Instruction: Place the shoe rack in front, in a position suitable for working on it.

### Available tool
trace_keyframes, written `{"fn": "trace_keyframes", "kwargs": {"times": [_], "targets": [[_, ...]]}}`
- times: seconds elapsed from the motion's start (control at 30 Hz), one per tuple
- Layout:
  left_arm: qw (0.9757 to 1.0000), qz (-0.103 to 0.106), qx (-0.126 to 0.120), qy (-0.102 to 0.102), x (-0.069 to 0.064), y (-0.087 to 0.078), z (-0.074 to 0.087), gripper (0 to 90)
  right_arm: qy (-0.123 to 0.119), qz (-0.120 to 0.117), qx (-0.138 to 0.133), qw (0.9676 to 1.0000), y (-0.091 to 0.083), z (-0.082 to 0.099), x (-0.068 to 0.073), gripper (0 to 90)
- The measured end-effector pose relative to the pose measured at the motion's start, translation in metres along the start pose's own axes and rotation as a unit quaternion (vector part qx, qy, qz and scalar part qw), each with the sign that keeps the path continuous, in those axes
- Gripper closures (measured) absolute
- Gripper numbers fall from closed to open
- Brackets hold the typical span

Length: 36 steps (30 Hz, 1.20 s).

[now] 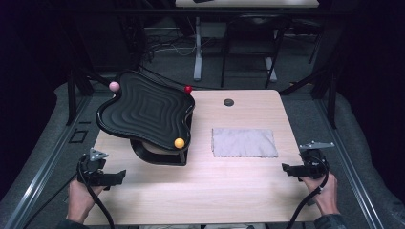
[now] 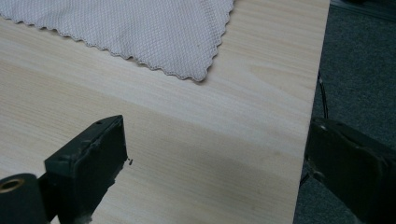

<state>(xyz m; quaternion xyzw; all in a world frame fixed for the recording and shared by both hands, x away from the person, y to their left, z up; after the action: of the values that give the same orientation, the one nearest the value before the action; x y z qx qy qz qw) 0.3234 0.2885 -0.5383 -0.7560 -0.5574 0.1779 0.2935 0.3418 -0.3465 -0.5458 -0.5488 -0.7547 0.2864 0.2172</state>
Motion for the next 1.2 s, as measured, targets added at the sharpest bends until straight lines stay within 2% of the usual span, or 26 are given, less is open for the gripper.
{"fn": "trace_keyframes", "kwargs": {"times": [0.07,0.1,0.13,0.3,0.33,0.43,0.53,0.63,0.67,0.73,0.77,0.93,1.03,1.13,1.2], "targets": [[1.0000,0.000,0.000,0.001,0.001,0.001,0.000,1.2,-0.003,-0.003,0.001,1.0000,0.001,-0.002,0.002,4.9],[1.0000,-0.001,-0.001,0.000,0.000,0.001,0.001,1.2,-0.006,0.004,0.000,1.0000,0.001,-0.003,0.003,4.9],[1.0000,0.000,0.001,0.002,0.001,0.002,0.001,1.3,-0.006,-0.005,0.000,1.0000,0.001,-0.004,0.003,4.9],[1.0000,0.003,0.006,0.002,0.002,0.003,0.004,1.3,-0.011,-0.004,-0.005,0.9999,0.004,-0.010,0.007,4.8],[1.0000,0.001,0.006,0.002,0.002,0.002,0.004,1.3,-0.016,-0.013,-0.002,0.9998,0.005,-0.013,0.010,4.8],[1.0000,0.000,0.004,-0.001,0.003,0.001,0.004,1.3,-0.022,-0.004,-0.002,0.9997,0.007,-0.016,0.013,4.7],[1.0000,0.001,0.004,-0.004,0.003,0.003,0.004,1.2,-0.032,-0.017,-0.004,0.9993,0.009,-0.023,0.020,4.5],[1.0000,0.003,0.005,-0.005,0.003,0.004,0.003,1.1,-0.033,-0.013,-0.013,0.9993,0.012,-0.026,0.022,3.4],[1.0000,0.003,0.006,-0.005,0.002,0.005,0.003,0.7,-0.034,-0.019,-0.004,0.9992,0.013,-0.030,0.025,1.2],[1.0000,0.004,0.006,-0.004,0.002,0.006,0.003,0.3,-0.036,-0.027,0.000,0.9990,0.015,-0.032,0.027,0.0],[1.0000,0.004,0.005,-0.004,0.002,0.006,0.003,0.3,-0.038,-0.024,0.001,0.9990,0.017,-0.033,0.028,0.0],[0.9999,0.008,0.005,-0.005,0.002,0.006,0.003,0.3,-0.044,-0.039,0.006,0.9983,0.026,-0.041,0.034,0.0],[0.9999,0.010,0.007,-0.003,0.001,0.007,0.003,0.2,-0.052,-0.037,0.006,0.9980,0.030,-0.045,0.037,0.0],[0.9999,0.012,0.008,0.001,-0.001,0.008,0.003,0.2,-0.062,-0.044,0.002,0.9971,0.037,-0.051,0.042,0.0],[0.9998,0.013,0.010,0.005,-0.001,0.009,0.003,0.1,-0.067,-0.064,0.008,0.9956,0.043,-0.057,0.047,0.0]]}}
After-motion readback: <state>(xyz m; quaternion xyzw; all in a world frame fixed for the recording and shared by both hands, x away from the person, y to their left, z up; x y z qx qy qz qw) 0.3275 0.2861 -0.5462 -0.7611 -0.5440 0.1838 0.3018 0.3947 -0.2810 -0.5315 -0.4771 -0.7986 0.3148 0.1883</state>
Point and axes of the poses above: each handheld gripper's, and its own axes: y roughly forward along the jaws, z roughly out of its underside, x roughly to its left, the point moved 3 cm from there along y, roughly forward along the jaws, and after that the axes turned 10 degrees about -x, right-handed, at the moved point
